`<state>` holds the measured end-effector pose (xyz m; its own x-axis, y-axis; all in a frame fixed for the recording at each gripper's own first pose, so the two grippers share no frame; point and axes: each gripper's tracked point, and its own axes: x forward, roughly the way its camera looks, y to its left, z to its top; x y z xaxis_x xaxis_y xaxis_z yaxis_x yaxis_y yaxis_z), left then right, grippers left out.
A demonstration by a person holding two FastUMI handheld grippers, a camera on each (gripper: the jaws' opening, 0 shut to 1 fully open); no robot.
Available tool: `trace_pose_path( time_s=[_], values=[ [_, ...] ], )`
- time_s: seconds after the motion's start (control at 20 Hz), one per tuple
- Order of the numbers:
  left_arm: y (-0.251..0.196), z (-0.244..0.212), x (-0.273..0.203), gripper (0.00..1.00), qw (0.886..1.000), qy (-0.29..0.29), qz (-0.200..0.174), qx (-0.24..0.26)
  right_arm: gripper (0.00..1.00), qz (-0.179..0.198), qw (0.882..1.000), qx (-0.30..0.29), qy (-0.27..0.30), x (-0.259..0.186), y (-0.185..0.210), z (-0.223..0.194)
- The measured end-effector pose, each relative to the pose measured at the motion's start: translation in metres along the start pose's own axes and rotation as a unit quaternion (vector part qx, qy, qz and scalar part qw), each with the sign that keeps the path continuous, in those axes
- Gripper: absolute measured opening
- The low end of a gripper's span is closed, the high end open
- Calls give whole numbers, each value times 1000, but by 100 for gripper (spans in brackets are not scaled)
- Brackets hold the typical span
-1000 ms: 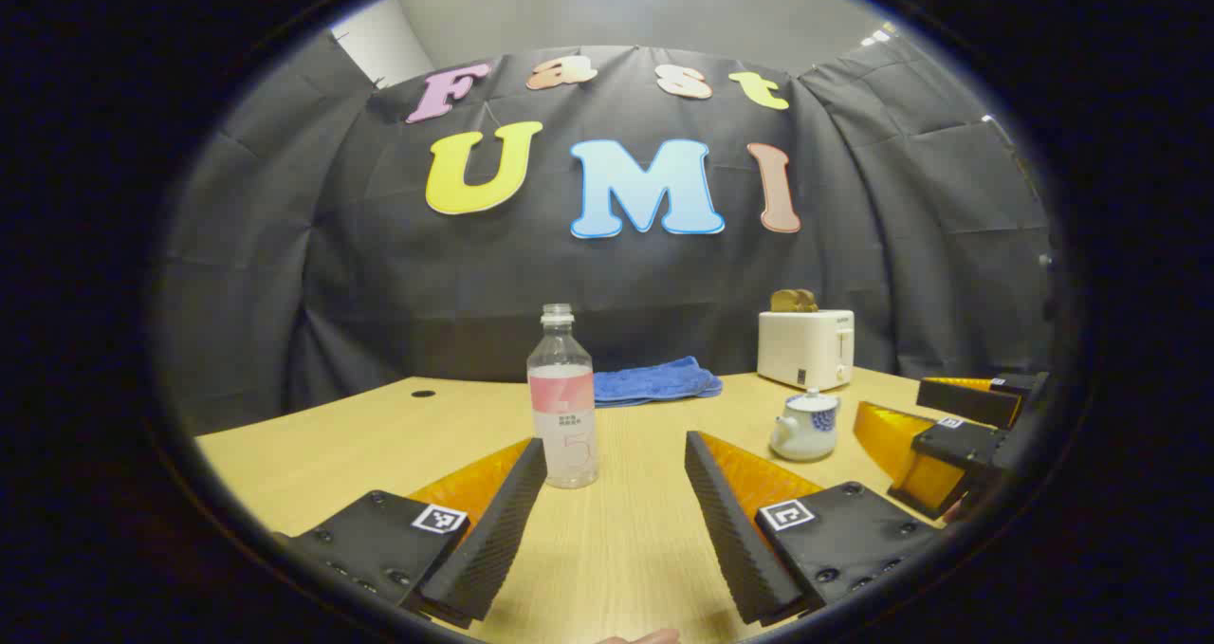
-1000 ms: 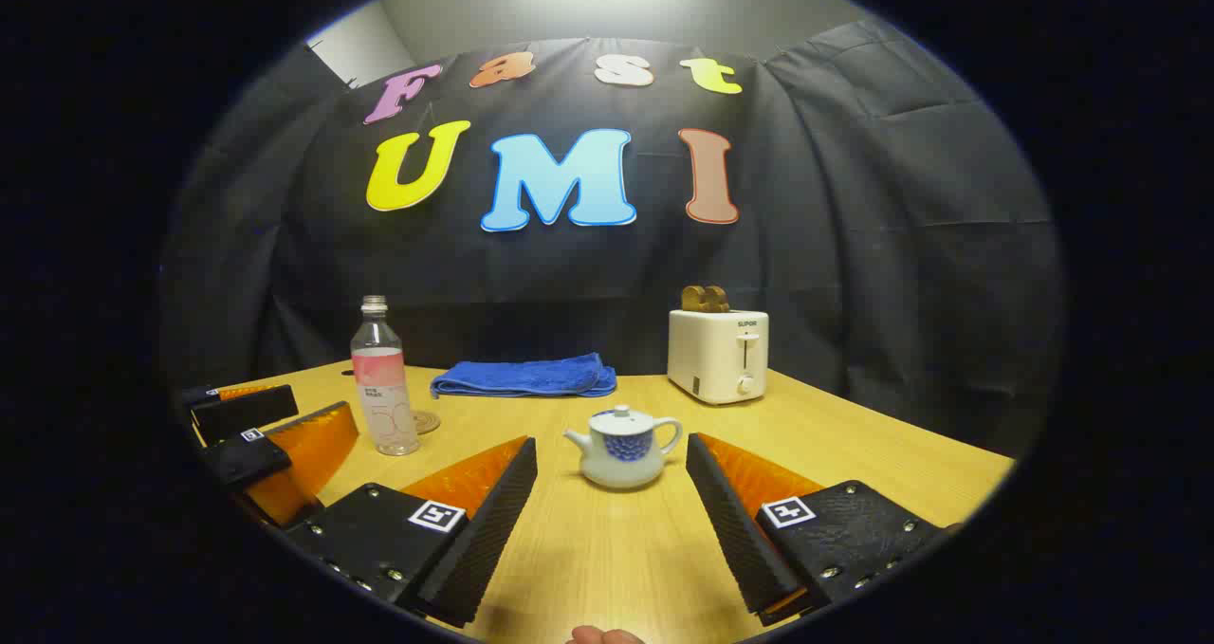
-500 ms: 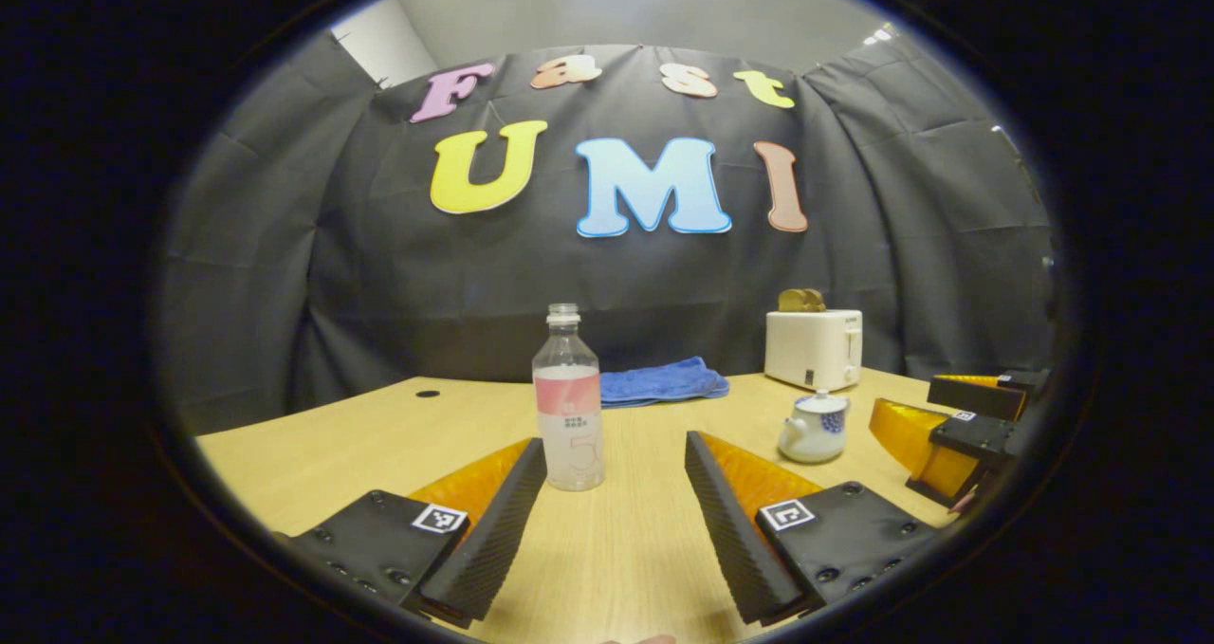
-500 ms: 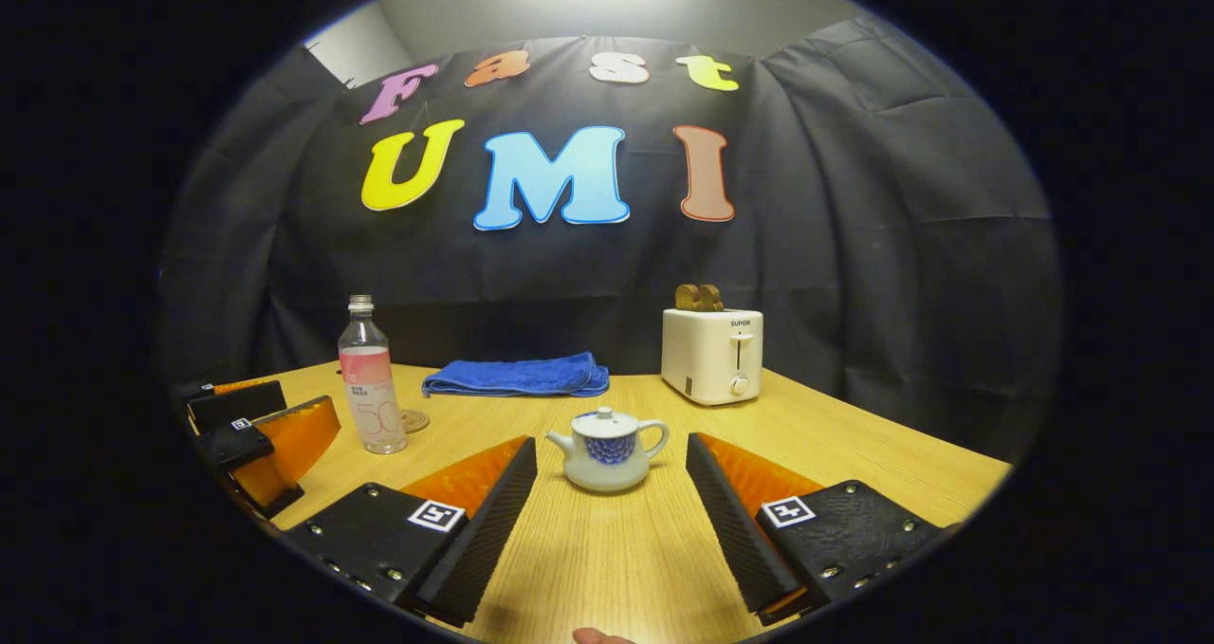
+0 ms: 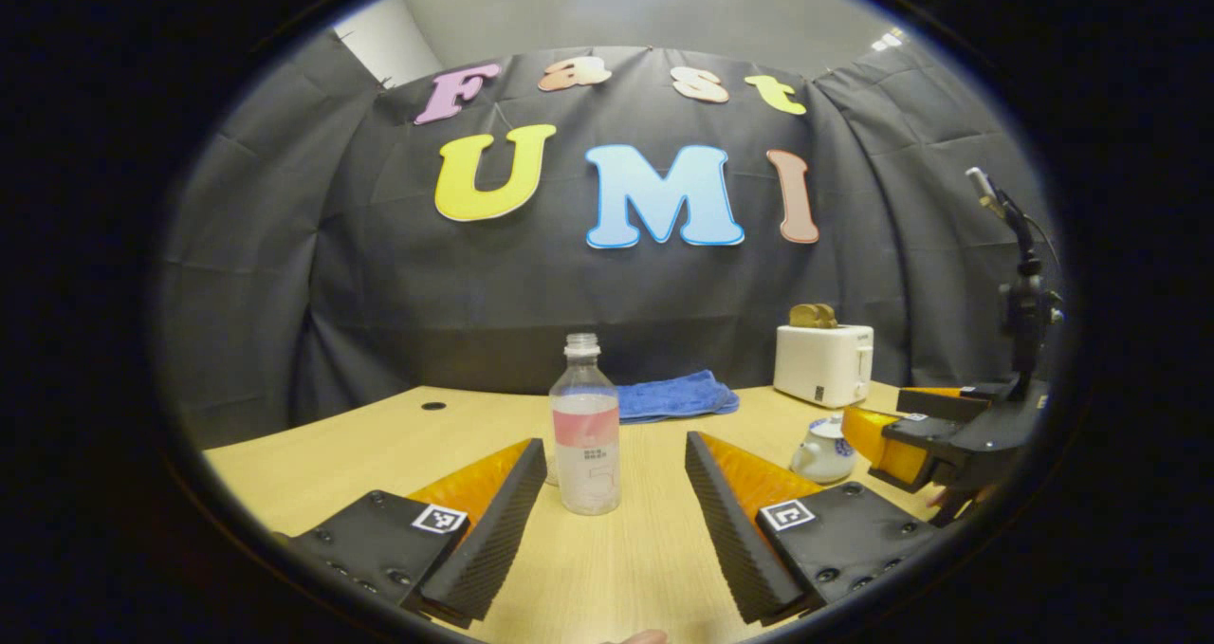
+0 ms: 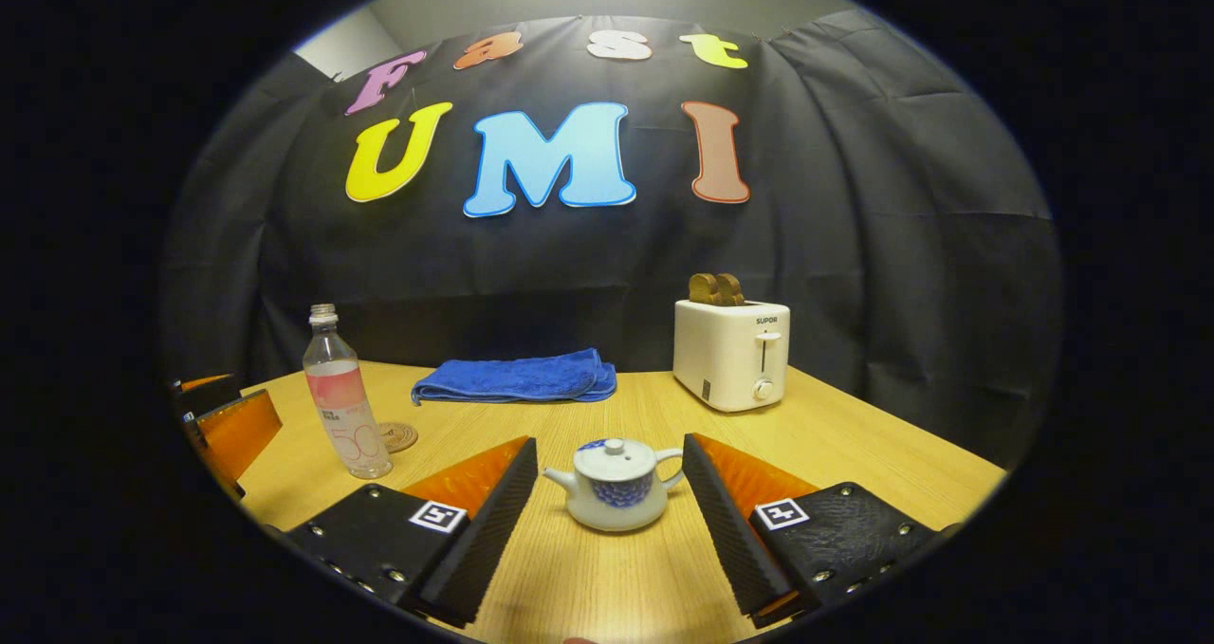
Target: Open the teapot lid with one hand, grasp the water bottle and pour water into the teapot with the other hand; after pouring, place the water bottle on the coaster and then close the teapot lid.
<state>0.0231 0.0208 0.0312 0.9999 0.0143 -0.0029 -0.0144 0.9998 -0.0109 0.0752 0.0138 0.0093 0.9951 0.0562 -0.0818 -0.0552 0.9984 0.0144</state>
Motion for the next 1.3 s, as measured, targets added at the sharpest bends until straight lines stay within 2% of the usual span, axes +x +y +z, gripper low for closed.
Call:
trace_pose_path(
  time_s=[0.15,0.25,0.3,0.35,0.4,0.45,0.6,0.65,0.7,0.8,0.85,0.95,1.15,1.3],
  values=[
    [5,1,10,100,1000,6,2,5,83,-3,1000,-3,19,27,-4,-5],
    [8,3,16,100,1000,5,1,3,81,-2,1000,-8,21,40,-4,-4],
    [9,2,21,100,1000,6,1,5,69,-2,1000,-14,25,47,-3,-3],
    [10,-1,26,100,1000,9,0,8,69,-9,999,-18,26,49,-5,-3],
    [10,-2,29,100,1000,13,-1,11,59,-14,999,-21,23,53,-7,-2],
    [11,-3,32,100,1000,14,-2,11,40,-17,999,-25,26,58,-7,-4],
    [13,-3,42,100,1000,15,-4,12,40,-16,999,-30,41,63,-2,-15],
    [15,-5,44,100,1000,17,-4,11,27,-25,999,-32,37,54,-3,-3],
    [15,-8,46,100,1000,19,-6,8,15,-21,998,-37,39,66,-7,-14],
    [15,-11,51,100,1000,23,-9,4,15,-21,998,-49,32,65,-6,-12],
    [16,-12,52,100,1000,25,-9,1,5,-23,998,-46,29,68,-8,-11],
    [19,-13,55,100,1000,26,-10,-12,5,-22,998,-51,27,65,-7,-11],
    [24,-18,63,100,999,33,-7,-13,5,-16,999,-49,-11,52,-1,17],
    [21,-19,67,99,999,34,-11,-10,5,-17,996,-76,-30,41,6,27]
  ],
)
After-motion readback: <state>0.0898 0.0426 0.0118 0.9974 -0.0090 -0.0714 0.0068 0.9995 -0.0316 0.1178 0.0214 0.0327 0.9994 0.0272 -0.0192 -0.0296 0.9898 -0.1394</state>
